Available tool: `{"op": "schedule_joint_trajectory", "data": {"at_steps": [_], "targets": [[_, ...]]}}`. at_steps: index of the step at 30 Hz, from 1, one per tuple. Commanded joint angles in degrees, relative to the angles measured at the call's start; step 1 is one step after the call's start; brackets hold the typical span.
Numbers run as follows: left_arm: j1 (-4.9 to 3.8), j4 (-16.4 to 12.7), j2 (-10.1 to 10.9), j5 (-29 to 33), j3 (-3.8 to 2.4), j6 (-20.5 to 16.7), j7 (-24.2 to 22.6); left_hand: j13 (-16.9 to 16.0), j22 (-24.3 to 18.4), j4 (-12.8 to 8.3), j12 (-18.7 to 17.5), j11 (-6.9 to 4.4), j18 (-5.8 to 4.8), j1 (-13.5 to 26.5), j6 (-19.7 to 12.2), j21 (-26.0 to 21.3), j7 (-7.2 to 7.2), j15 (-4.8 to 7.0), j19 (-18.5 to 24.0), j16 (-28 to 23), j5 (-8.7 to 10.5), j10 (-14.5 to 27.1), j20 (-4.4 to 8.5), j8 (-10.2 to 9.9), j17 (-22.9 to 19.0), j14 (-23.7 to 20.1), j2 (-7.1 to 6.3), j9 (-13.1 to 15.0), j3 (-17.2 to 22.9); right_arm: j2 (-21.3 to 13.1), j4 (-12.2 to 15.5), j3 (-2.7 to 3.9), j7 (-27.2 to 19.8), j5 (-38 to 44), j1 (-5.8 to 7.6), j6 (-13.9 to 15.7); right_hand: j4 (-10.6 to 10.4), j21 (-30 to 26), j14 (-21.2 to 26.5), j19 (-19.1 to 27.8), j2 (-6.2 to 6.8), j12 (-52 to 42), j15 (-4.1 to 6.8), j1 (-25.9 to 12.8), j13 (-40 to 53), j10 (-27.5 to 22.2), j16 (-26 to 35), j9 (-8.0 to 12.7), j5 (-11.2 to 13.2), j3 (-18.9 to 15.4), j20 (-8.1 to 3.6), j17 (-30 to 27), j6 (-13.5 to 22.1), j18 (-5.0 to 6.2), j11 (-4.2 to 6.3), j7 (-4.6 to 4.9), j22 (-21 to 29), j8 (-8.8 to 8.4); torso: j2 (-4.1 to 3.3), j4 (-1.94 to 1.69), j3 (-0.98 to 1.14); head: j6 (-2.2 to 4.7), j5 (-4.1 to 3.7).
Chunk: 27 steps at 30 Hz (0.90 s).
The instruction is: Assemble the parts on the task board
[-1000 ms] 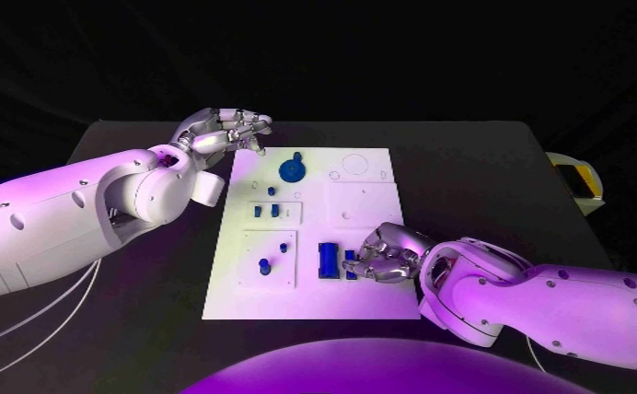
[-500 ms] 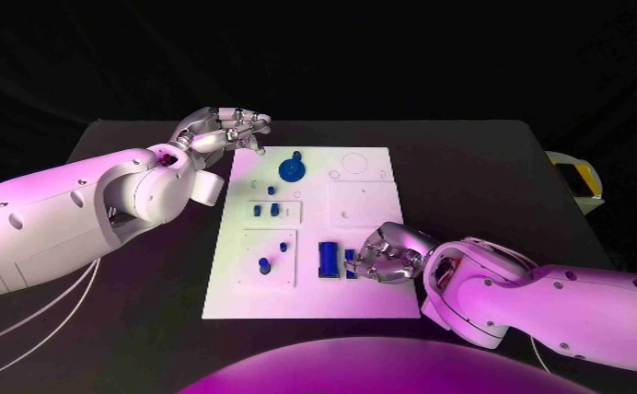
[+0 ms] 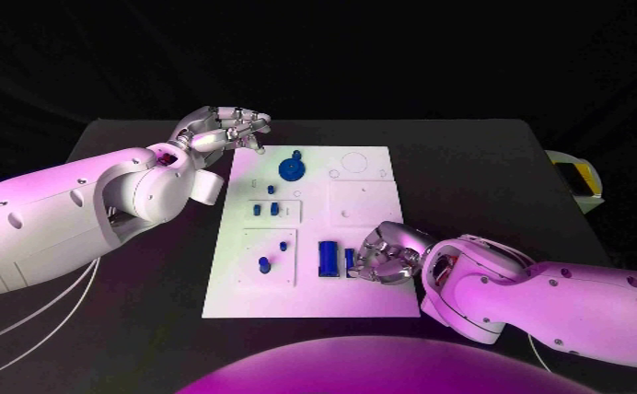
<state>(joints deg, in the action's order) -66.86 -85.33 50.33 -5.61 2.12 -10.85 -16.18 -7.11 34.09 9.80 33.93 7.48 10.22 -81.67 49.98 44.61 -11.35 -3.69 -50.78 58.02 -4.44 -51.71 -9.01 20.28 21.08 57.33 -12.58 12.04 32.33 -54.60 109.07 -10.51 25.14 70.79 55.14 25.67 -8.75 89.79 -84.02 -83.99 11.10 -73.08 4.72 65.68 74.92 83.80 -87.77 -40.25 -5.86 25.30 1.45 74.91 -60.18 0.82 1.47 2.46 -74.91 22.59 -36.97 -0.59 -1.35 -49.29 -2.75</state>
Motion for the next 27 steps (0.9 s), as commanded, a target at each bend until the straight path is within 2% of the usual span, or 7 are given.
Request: {"op": "schedule_joint_trajectory", "data": {"at_steps": [1, 13, 19, 22, 23, 24, 27], "targets": [[-0.03, -0.13, -0.13, 0.09, -0.04, 0.92, -0.31, 0.09, -0.09, 0.16, 0.39, 0.09, 0.24, 0.34, -0.3, -0.38, -0.01, 0.06, -0.26, -0.24, -0.04, 0.48, -0.26, -0.29, -0.09, -0.37, 0.29, 0.01, -0.2, 0.59, -0.45, -0.03, 0.45, 2.51, -0.05, -1.84, 0.31, 0.21, -5.13, -6.01, -0.11, -0.08, 0.54, 0.59, 5.27, 0.45, -0.29, 0.06, 0.27, -0.04, -0.42, 10.93, -0.21, -0.82, 0.35, -0.15, -15.09, -0.26, -0.02, -0.04, 0.01, -0.03, -0.07], [-0.03, -0.13, -0.11, 0.09, -0.04, 0.88, -0.33, 0.09, -0.09, 0.16, 0.39, 0.09, 0.24, 0.34, -0.3, -0.38, -0.01, 0.06, -0.26, -0.24, -0.04, 0.48, -0.26, -0.29, -0.09, -0.37, 0.29, 0.01, -0.2, 1.08, -0.91, -0.03, 1.7, 3.63, -0.06, -2.09, -0.18, 0.21, -5.13, -6.01, -0.43, -0.14, 0.5, -0.02, 5.32, 0.49, -0.29, 0.2, 0.35, -0.07, -0.41, 10.93, -0.38, -0.82, 0.28, -0.07, -15.09, -0.28, 0.01, 0.0, -0.02, 0.1, -0.09], [-0.03, -0.13, -0.08, 0.09, -0.04, 0.87, -0.37, 0.09, -0.09, 0.16, 0.39, 0.09, 0.24, 0.34, -0.3, -0.38, -0.01, 0.06, -0.26, -0.24, -0.04, 0.48, -0.26, -0.29, -0.09, -0.37, 0.29, 0.01, -0.2, 0.08, 0.11, 0.0, -0.21, 2.66, 0.02, -0.29, -1.03, 0.21, -5.12, -6.01, -0.17, 0.02, 0.43, -1.23, 5.27, 0.47, -0.24, 0.39, -0.65, -0.55, -0.37, 10.84, -0.43, -0.82, 0.19, 0.04, -15.09, -0.35, 0.06, 0.02, -0.03, 0.29, -0.04], [-0.03, -0.11, -0.06, 0.09, -0.04, 0.85, -0.42, 0.09, -0.09, 0.16, 0.39, 0.09, 0.24, 0.34, -0.3, -0.38, -0.01, 0.06, -0.26, -0.24, -0.04, 0.48, -0.26, -0.29, -0.09, -0.37, 0.29, 0.01, -0.2, -0.71, 0.44, 0.06, -5.63, -1.06, 0.52, 3.08, -2.36, -1.61, -4.82, -5.37, 0.45, 3.08, 0.1, -2.83, 3.59, -0.79, 0.41, 0.65, -0.7, -1.73, -0.15, 9.55, 0.56, -0.42, -0.25, 0.57, -14.54, -0.81, 0.19, 0.1, -0.12, 0.59, -0.08], [-0.02, -0.1, -0.06, 0.09, -0.04, 0.84, -0.43, 0.09, -0.09, 0.16, 0.39, 0.09, 0.24, 0.34, -0.3, -0.38, -0.01, 0.06, -0.26, -0.24, -0.04, 0.48, -0.26, -0.29, -0.09, -0.37, 0.29, 0.01, -0.2, -0.84, 0.37, 0.07, -7.8, -2.52, 0.74, 4.06, -2.77, -2.63, -4.66, -5.01, 0.74, 4.35, -0.11, -3.17, 2.89, -1.41, 0.77, 0.74, -1.42, -2.25, 0.0, 8.87, 1.22, -0.2, -0.51, 0.87, -14.24, -1.07, 0.22, 0.13, -0.17, 0.82, -0.09], [-0.02, -0.05, -0.09, 0.11, -0.04, 0.84, -0.48, 0.09, -0.1, 0.17, 0.39, 0.08, 0.24, 0.34, -0.3, -0.4, 0.0, 0.06, -0.27, -0.23, -0.04, 0.49, -0.26, -0.29, -0.09, -0.37, 0.3, 0.01, -0.19, -0.95, 0.16, 0.07, -11.11, -4.8, 1.03, 5.14, -3.16, -4.2, -4.45, -4.44, 1.07, 5.94, -0.48, -3.14, 2.01, -2.27, 1.24, 0.87, -4.47, -2.99, 0.28, 8.02, 2.47, 0.14, -0.97, 1.39, -13.77, -1.58, 0.32, 0.2, -0.25, 0.97, -0.03], [0.0, 0.26, -0.26, 0.29, -0.01, 0.85, -0.67, 0.11, -0.14, 0.21, 0.41, 0.07, 0.25, 0.35, -0.31, -0.47, 0.01, 0.06, -0.29, -0.23, -0.05, 0.52, -0.26, -0.31, -0.1, -0.38, 0.33, 0.02, -0.18, -0.97, -0.93, 0.09, -20.57, -12.0, 1.98, 6.97, -3.38, -9.93, -3.58, -2.31, 0.72, 12.29, -1.26, -1.97, -1.63, -5.57, 3.15, 1.18, -5.56, -4.01, 0.95, 4.76, 5.03, 1.32, -1.91, 2.47, -12.05, -2.73, 0.71, 0.34, -0.46, 1.42, 0.03]]}}
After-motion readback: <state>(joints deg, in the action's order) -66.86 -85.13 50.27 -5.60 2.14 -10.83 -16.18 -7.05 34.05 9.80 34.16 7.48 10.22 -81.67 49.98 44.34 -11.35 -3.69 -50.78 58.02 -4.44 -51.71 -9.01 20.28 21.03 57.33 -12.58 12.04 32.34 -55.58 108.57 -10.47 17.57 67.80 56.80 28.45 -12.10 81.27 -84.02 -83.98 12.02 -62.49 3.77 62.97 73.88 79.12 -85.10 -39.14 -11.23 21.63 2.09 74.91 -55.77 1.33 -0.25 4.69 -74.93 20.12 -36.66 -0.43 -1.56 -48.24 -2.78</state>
